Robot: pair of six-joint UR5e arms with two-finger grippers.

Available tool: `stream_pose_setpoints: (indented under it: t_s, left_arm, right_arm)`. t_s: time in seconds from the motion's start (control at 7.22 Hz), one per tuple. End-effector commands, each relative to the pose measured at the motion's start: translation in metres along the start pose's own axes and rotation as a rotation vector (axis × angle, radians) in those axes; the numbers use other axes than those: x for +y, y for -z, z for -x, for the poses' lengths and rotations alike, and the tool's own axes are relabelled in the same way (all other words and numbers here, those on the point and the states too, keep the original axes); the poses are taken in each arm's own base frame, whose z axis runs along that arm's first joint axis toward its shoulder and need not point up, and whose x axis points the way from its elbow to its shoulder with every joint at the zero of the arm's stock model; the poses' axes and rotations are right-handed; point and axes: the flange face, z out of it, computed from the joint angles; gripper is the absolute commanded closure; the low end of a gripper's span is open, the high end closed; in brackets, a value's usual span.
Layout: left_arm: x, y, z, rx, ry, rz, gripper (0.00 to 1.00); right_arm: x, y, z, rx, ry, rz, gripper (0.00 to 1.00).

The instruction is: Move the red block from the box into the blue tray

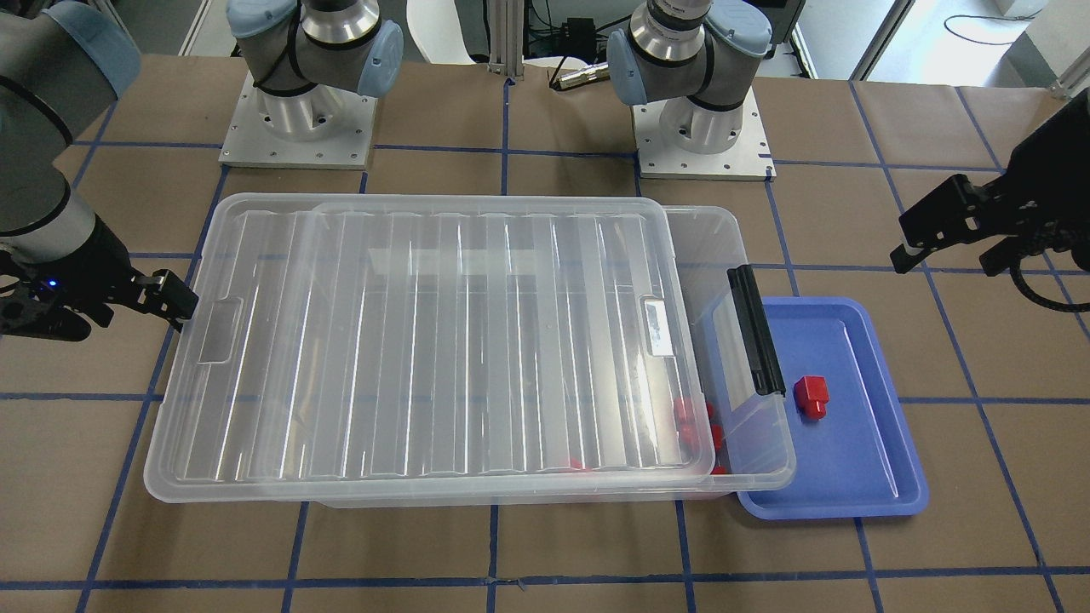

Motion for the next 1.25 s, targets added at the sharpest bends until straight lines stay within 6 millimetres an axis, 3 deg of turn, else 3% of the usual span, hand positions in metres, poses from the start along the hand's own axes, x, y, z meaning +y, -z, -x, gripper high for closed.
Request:
stream_pose_setpoints:
  t_s: [0.0, 0.28, 0.42, 0.55, 0.83, 0.97, 1.11]
  left_arm:
    - [0.007, -0.005, -0.044, -0.016, 0.046, 0.012, 0.00]
    - [0.016, -0.031, -0.085, -0.090, 0.021, 0.049, 0.00]
    - [0.024, -0.037, -0.096, -0.103, 0.025, 0.048, 0.00]
    - [0.043, -0.030, -0.109, -0.103, 0.016, 0.038, 0.00]
    - [0.066, -0.052, -0.114, -0.107, 0.011, 0.080, 0.00]
    - [0.084, -0.049, -0.119, -0.091, 0.026, 0.073, 0.00]
    - [0.089, -0.057, -0.127, -0.098, 0.013, 0.085, 0.00]
  right_arm:
    - [0.001, 0.001, 0.020, -0.006, 0.015, -0.008, 0.00]
    - [0.002, 0.003, 0.047, -0.011, 0.029, -0.014, 0.00]
    - [0.003, 0.001, 0.048, -0.012, 0.018, -0.009, 0.00]
    - [0.003, 0.001, 0.049, -0.012, 0.019, -0.009, 0.00]
    - [0.004, 0.002, 0.055, -0.014, 0.033, -0.009, 0.00]
    - [0.005, 0.002, 0.067, -0.014, 0.053, -0.011, 0.00]
    - [0.005, 0.003, 0.070, -0.016, 0.058, -0.014, 0.00]
